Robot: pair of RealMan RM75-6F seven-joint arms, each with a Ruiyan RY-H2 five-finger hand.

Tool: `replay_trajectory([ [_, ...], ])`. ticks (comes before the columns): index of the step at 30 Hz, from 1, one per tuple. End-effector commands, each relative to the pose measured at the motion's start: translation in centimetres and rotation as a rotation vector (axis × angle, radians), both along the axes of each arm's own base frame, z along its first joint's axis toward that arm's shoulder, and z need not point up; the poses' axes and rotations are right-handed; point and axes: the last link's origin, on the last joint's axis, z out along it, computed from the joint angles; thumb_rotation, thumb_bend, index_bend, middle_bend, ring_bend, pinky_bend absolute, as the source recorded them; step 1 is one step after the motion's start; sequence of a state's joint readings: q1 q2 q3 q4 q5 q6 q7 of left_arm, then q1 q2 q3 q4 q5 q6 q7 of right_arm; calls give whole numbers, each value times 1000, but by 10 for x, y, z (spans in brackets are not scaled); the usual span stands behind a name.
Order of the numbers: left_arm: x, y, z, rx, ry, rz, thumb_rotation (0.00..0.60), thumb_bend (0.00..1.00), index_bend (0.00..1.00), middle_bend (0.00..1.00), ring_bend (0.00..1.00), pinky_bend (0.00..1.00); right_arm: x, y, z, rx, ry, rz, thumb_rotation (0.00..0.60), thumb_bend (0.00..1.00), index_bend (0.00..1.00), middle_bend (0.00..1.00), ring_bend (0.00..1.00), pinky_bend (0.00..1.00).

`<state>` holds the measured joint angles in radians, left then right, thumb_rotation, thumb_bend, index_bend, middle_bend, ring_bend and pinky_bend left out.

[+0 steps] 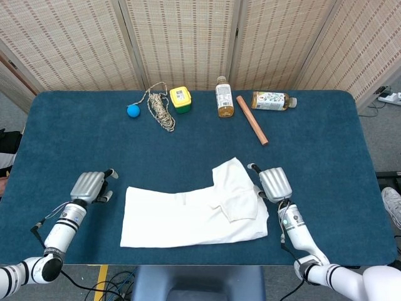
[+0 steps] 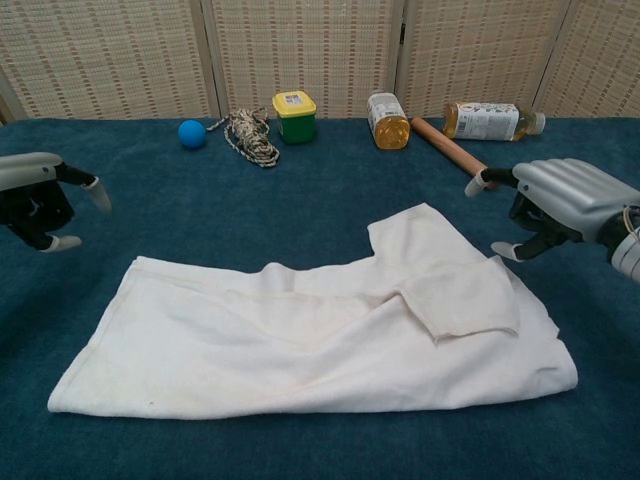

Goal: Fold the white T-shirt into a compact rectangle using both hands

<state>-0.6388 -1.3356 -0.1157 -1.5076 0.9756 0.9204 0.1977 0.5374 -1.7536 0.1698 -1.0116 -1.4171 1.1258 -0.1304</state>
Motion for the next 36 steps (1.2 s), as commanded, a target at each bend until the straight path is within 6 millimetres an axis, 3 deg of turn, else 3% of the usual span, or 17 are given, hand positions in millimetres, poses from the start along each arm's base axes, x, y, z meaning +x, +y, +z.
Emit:
replay_trajectory([
  [1,-1,-1,3,6,-6,2,600,403,341,867,784,978,4,-3,9,-5,-10,-6,600,190,91,946,1000,1000],
  [8,-3,-4,14,27,-25,-1,600,403,348,867,785,978,25,5,37,-30,-113,60,600,218,94,944,1000,1000],
  [13,-3,-6,20,38,-35,-12,600,403,361,867,784,978,31,16,58,-39,-125,104,600,290,213,944,1000,1000],
  [19,-2,-10,16,22,-40,-33,600,403,388,867,784,978,29,32,73,-31,-101,140,600,308,328,944,1000,1000],
  [25,2,-12,11,4,-48,-51,600,402,394,866,782,978,24,49,73,14,-67,168,600,328,365,944,1000,1000],
  [31,3,-16,7,-9,-54,-56,600,403,394,865,781,978,11,65,59,109,10,175,600,325,378,944,1000,1000],
  [36,1,-19,4,-20,-52,-51,600,403,393,864,780,978,-1,68,42,178,67,149,600,235,383,944,1000,1000],
])
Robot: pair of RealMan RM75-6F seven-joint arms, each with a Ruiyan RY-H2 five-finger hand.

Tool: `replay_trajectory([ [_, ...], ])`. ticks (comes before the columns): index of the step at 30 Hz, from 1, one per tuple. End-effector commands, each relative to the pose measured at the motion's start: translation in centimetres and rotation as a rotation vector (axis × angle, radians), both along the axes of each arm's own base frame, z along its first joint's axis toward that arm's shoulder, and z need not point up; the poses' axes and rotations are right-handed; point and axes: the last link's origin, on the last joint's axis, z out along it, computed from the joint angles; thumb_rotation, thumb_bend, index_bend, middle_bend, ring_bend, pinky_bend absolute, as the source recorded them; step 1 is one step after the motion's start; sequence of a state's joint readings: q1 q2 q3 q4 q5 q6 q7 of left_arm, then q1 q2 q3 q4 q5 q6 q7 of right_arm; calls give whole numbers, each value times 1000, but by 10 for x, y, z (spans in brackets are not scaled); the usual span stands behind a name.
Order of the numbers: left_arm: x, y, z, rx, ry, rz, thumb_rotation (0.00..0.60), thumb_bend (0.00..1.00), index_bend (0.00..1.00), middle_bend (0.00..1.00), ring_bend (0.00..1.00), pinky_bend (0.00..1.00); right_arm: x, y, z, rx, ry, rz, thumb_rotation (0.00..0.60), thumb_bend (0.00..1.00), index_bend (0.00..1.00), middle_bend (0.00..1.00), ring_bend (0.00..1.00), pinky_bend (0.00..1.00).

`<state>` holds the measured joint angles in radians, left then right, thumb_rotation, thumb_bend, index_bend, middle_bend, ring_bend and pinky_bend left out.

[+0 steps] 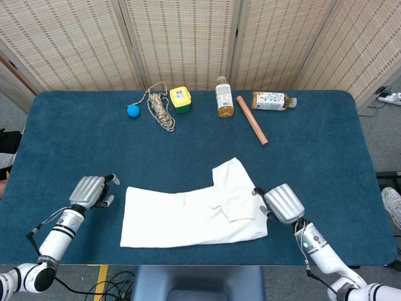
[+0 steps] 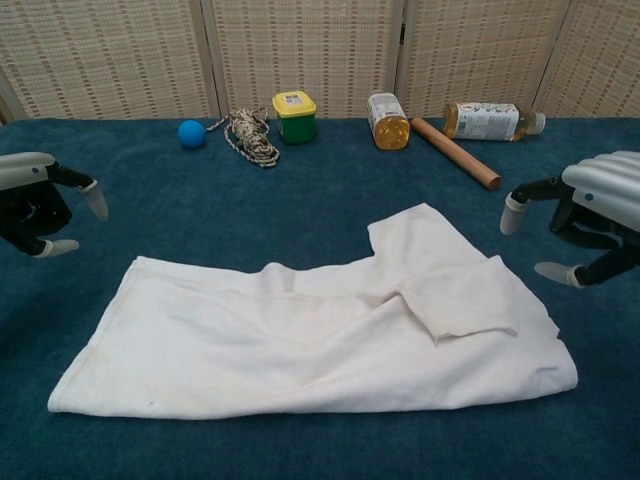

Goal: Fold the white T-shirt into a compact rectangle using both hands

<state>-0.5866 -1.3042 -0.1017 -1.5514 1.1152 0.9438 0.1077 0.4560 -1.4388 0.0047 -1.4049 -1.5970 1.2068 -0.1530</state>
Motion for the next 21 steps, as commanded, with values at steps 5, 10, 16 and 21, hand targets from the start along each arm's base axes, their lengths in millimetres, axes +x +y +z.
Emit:
replay_trajectory([
  [5,-3,-2,0,-1,-2,9,600,403,392,863,779,978,-8,-2,-25,59,71,-4,600,166,404,945,1000,1000],
  [10,-5,-4,1,-7,-1,16,600,403,389,862,778,978,-7,-4,-33,72,100,11,600,166,407,945,1000,1000],
  [16,-7,-6,1,-14,-8,25,600,403,387,861,777,978,-8,-2,-34,83,120,26,600,167,413,946,1000,1000],
  [21,-7,-5,0,-20,-12,28,600,403,384,860,777,978,-8,-2,-39,95,137,30,600,183,425,947,1000,1000],
])
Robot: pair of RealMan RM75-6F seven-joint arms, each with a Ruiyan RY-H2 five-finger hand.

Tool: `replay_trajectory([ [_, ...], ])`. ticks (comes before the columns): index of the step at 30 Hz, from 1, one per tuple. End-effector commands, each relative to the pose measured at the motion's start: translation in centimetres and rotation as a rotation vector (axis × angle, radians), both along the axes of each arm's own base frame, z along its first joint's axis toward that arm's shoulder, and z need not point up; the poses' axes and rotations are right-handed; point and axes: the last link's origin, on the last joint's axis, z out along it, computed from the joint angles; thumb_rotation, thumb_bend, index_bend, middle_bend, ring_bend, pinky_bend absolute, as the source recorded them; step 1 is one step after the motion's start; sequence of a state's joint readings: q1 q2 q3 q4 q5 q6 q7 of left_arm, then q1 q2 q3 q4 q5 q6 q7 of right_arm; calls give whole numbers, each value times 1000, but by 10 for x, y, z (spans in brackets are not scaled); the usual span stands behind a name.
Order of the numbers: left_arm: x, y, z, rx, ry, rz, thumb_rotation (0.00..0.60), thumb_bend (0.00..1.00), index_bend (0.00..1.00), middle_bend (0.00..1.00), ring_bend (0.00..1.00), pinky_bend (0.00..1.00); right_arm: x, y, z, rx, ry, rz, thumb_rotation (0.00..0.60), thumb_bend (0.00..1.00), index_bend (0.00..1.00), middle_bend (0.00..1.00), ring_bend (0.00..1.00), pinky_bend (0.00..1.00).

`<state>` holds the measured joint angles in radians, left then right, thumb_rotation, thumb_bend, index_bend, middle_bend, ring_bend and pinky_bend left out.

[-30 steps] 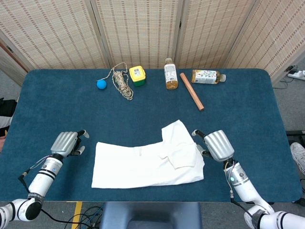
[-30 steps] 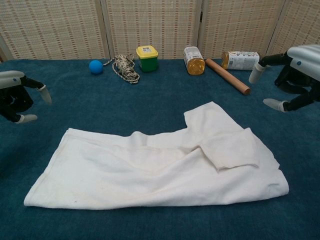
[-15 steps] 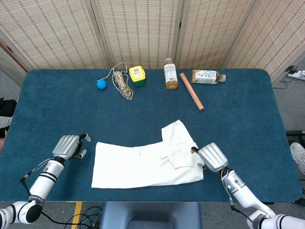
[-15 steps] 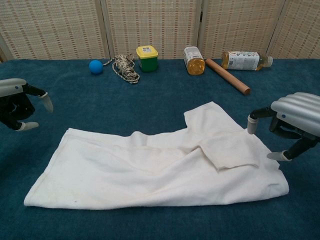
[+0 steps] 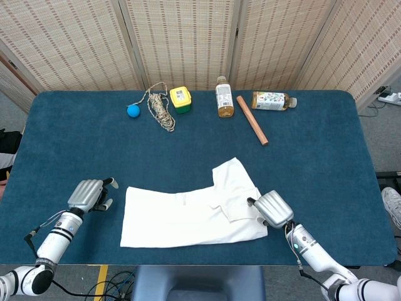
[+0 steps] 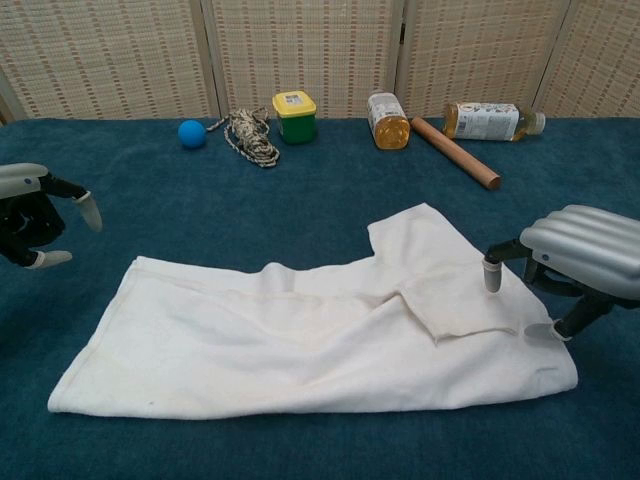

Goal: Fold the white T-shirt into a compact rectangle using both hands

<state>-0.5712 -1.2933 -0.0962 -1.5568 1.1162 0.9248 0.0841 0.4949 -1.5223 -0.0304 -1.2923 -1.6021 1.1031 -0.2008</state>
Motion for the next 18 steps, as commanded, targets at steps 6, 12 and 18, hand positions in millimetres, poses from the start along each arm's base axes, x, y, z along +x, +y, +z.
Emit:
replay_trajectory([
  [6,1,1,0,0,-1,-1,600,403,381,860,776,978,4,-5,-11,8,9,10,600,250,453,950,1000,1000],
  [12,-1,0,0,2,-2,3,600,403,379,860,777,978,5,-10,-13,4,7,7,600,347,487,953,1000,1000],
  [18,-3,0,0,3,-4,10,600,403,377,860,776,978,9,-13,-13,-4,-33,-3,600,411,533,957,1000,1000],
])
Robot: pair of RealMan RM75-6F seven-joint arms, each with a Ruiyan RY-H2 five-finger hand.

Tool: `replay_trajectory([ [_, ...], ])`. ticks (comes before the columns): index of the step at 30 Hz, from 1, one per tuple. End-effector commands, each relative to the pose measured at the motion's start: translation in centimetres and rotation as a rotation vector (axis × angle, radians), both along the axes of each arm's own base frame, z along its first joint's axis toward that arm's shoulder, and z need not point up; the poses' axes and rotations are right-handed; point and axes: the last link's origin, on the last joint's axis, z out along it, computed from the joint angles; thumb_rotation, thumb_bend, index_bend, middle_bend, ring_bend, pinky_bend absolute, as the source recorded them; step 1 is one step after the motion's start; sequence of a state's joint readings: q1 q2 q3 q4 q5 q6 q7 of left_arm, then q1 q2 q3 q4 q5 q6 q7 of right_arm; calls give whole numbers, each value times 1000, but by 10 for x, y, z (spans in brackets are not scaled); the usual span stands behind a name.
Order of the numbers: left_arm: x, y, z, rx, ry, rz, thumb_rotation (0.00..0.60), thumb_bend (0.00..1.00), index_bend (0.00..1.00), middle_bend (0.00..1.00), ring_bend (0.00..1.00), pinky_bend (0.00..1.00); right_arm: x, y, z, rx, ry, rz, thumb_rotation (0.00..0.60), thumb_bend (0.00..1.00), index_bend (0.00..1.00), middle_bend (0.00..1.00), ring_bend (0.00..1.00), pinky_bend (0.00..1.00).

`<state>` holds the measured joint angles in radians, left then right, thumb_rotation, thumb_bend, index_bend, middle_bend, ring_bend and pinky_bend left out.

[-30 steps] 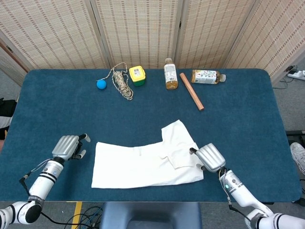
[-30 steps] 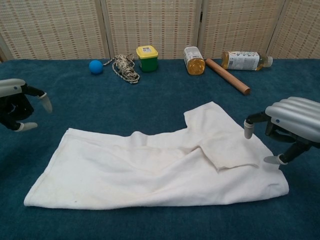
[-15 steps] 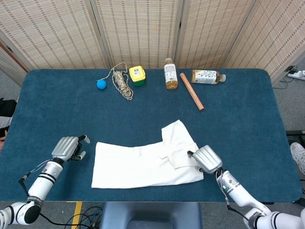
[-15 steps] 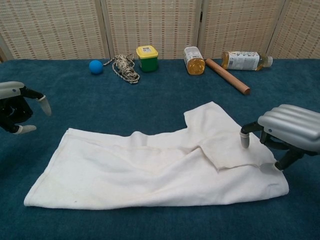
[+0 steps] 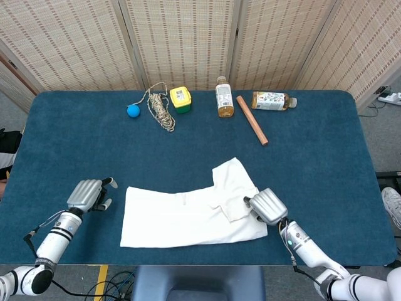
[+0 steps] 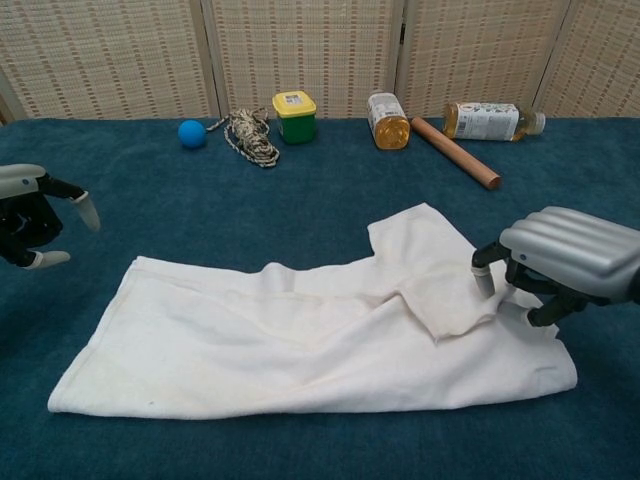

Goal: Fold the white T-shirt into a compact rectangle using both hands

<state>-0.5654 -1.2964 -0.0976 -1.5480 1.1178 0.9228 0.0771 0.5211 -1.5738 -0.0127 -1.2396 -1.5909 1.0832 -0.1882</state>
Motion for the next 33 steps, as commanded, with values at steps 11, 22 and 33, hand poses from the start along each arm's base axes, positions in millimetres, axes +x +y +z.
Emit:
replay_trajectory([
  [11,-3,0,4,14,-8,6,600,403,375,860,776,978,26,-40,4,-99,-206,-120,600,453,570,962,1000,1000],
  [22,-10,-4,4,12,-7,21,600,403,375,860,776,978,35,-77,-9,-163,-214,-209,600,458,570,962,1000,1000],
  [33,-17,-4,3,8,-6,36,600,403,375,860,776,978,38,-102,-23,-184,-193,-271,600,462,570,962,1000,1000],
])
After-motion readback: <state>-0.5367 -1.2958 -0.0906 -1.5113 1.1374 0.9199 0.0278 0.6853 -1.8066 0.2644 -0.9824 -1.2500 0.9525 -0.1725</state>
